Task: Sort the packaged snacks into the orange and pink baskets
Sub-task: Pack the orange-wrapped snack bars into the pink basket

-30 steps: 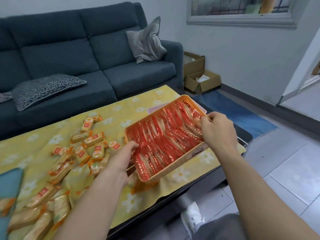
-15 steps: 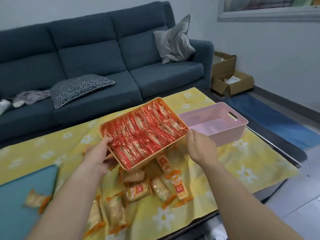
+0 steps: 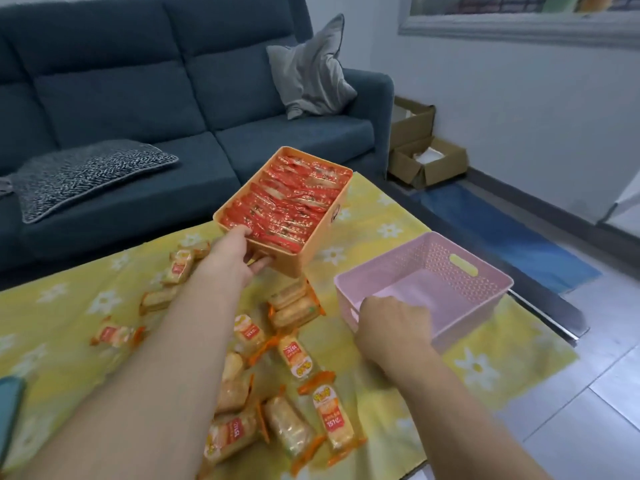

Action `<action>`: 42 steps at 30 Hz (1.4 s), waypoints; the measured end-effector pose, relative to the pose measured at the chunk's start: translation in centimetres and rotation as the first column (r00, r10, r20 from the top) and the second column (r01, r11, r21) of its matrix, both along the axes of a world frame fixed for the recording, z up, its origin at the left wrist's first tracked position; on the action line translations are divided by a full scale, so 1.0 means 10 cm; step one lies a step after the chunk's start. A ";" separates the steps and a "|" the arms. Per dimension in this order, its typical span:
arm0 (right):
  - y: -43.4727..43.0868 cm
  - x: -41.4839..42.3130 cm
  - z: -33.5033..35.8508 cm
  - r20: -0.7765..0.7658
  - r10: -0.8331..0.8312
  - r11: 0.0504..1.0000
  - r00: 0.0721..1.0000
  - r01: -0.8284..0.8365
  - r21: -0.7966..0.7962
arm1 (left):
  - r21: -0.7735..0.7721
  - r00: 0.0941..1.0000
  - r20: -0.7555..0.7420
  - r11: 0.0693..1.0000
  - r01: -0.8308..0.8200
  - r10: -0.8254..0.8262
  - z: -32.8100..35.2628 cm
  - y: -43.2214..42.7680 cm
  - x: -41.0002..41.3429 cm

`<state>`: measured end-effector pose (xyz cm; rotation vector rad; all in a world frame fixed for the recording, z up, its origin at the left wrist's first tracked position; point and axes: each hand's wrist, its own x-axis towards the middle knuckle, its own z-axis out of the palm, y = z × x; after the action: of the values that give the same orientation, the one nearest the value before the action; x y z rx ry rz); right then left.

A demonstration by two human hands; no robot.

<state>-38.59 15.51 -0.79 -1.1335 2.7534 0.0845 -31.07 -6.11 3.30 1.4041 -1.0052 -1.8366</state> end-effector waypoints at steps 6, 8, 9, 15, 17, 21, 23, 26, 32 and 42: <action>0.07 0.03 0.05 0.086 0.037 0.999 0.996 -0.036 -0.016 | 0.017 0.988 0.085 0.992 0.128 -0.129 -0.37 0.11 -0.57; 0.09 0.03 0.04 0.126 0.061 0.998 0.990 -0.063 0.012 | 0.007 0.981 0.120 0.988 0.155 -0.155 -0.51 0.15 -0.66; 0.09 0.02 0.04 0.139 0.072 0.997 0.988 -0.074 0.008 | -0.003 0.977 0.132 0.986 0.168 -0.166 -0.56 0.17 -0.69; 0.10 0.00 0.12 0.085 0.031 0.972 0.996 -0.010 -0.233 | -0.099 0.961 0.179 0.968 0.233 -0.213 -0.70 0.27 -0.70; 0.09 0.02 0.17 0.078 0.024 0.927 0.997 0.007 -0.375 | -0.136 0.938 0.241 0.949 0.285 -0.247 -0.67 0.31 -0.59; -0.02 0.20 0.12 0.214 0.183 0.872 0.960 -0.058 -0.486 | -0.358 0.824 0.488 0.796 0.489 -0.287 -0.65 0.49 0.04; -0.07 0.33 -0.02 0.303 0.250 0.919 0.920 -0.127 -0.374 | -0.446 0.715 0.667 0.658 0.606 -0.207 -0.71 0.69 0.54; -0.08 0.55 -0.26 0.378 0.221 0.975 0.899 -0.189 -0.119 | -0.381 0.545 0.825 0.563 0.734 -0.152 -0.87 1.02 1.29; 0.05 0.75 -0.39 0.373 0.127 0.986 0.919 -0.159 0.057 | -0.077 0.082 0.994 0.056 0.995 -0.078 -0.99 1.45 1.56; -0.32 0.54 -0.50 0.424 0.100 0.943 0.900 0.050 -0.330 | -0.196 0.195 0.980 0.044 0.980 0.033 -0.87 1.59 1.58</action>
<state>-33.17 12.32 -5.78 -1.0961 2.3968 -0.5864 -15.25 9.76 -5.42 0.9165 -3.0396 -0.1910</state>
